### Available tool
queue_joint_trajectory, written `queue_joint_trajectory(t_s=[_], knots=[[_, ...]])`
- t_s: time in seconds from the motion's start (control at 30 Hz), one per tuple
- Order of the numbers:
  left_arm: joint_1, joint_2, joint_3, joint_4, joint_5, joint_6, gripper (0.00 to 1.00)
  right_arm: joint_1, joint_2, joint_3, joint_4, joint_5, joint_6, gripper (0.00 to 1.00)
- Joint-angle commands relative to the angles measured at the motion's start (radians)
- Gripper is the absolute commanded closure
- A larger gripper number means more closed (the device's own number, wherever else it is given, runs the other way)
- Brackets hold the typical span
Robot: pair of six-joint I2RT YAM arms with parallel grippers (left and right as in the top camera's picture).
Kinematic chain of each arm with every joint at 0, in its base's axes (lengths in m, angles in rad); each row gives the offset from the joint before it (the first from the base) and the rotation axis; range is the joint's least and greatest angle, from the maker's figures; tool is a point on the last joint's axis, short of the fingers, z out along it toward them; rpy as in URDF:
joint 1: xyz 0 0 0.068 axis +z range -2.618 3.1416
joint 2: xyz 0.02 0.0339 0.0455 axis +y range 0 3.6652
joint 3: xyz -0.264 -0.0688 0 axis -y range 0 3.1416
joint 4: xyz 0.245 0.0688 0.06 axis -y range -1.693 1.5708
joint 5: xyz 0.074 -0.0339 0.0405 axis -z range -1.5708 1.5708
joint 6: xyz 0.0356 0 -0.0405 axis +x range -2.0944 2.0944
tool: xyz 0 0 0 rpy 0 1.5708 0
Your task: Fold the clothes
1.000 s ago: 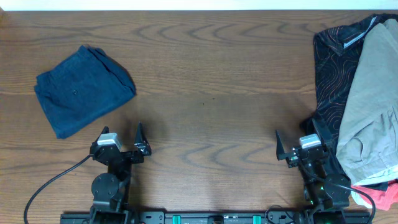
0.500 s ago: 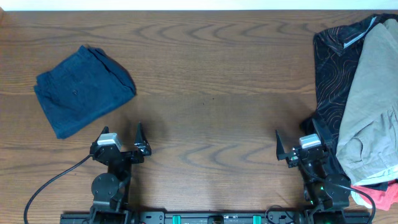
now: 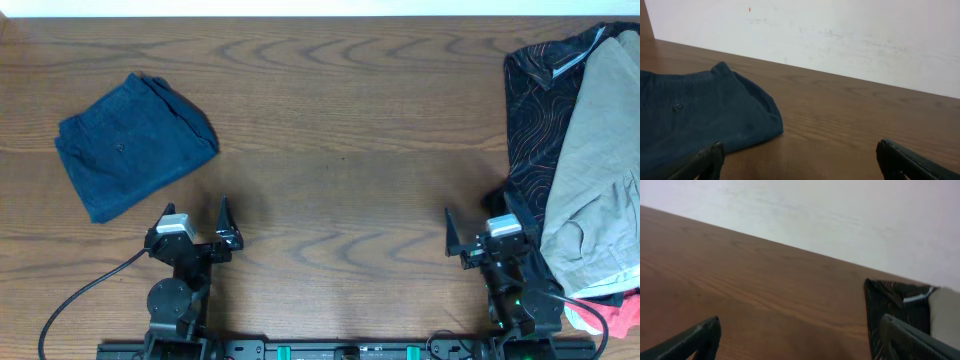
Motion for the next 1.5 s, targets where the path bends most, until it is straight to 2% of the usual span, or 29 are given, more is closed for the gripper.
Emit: queue_joint_trajectory(t_s=[0.0,0.2,0.37,0.6,0.77,0.87,1.03,1.23,1.47], knots=[[0.005,-0.004,-0.002,-0.068,0.005,-0.002,0.02,0.008,0.013,0.012,-0.030,0.079,0.071,0.01],[0.005,0.070,0.115,-0.246,0.010,-0.002,0.02,0.007,0.077,0.109,-0.167,0.170,0.076,0.01],[0.005,0.235,0.286,-0.396,0.015,-0.018,0.02,0.007,0.226,0.245,-0.259,0.246,0.118,0.01],[0.005,0.532,0.573,-0.558,0.053,-0.017,0.02,0.004,0.568,0.477,-0.356,0.255,0.150,0.01],[0.005,0.708,0.765,-0.692,0.093,-0.017,0.02,-0.051,0.859,0.703,-0.577,0.231,0.167,0.01],[0.005,0.778,0.828,-0.743,0.093,-0.017,0.02,-0.097,1.011,0.806,-0.643,0.216,0.167,0.01],[0.005,0.832,0.835,-0.749,0.093,-0.017,0.02,-0.152,1.173,0.844,-0.598,0.262,0.173,0.01],[0.005,0.845,0.835,-0.749,0.093,-0.018,0.02,-0.319,1.327,0.844,-0.455,0.395,0.357,0.01],[0.005,0.845,0.835,-0.749,0.093,-0.018,0.02,-0.535,1.505,0.844,-0.215,0.286,0.388,0.02]])
